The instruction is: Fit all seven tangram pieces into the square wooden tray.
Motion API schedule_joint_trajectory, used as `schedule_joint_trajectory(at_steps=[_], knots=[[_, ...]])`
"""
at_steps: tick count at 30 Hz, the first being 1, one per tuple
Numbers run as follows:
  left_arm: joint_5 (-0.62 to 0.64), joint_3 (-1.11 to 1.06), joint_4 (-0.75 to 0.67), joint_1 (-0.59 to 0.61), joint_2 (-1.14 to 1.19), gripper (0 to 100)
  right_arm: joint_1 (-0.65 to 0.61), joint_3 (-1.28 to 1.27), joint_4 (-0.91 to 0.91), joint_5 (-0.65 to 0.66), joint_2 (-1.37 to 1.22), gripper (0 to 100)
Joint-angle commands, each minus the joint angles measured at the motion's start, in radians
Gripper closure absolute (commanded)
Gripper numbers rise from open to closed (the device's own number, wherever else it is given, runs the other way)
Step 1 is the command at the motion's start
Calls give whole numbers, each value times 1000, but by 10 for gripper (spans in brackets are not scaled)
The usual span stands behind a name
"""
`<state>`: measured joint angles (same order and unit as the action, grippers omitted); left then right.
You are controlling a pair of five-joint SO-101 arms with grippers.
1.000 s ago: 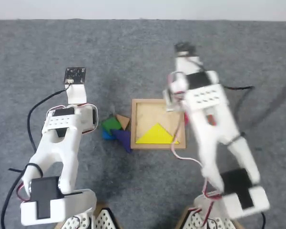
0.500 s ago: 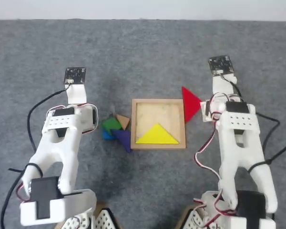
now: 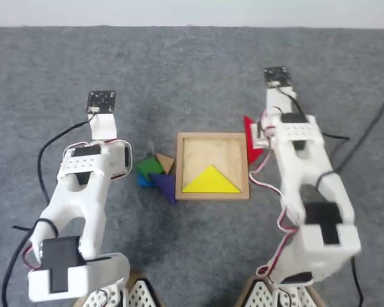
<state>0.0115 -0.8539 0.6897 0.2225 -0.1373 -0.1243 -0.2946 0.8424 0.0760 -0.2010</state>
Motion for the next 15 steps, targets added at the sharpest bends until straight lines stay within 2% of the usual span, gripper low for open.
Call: schedule_joint_trajectory(at_steps=[1,6,11,15], knots=[[-9,10,-21,2,-3,971,-35,158,53,-26,-56,758],[-9,10,-21,2,-3,971,-45,258,88,-143,-157,757],[-9,10,-21,2,-3,971,-45,308,91,-149,-260,757],[-9,8,-21,2,-3,971,-45,370,186,-147,-305,757]])
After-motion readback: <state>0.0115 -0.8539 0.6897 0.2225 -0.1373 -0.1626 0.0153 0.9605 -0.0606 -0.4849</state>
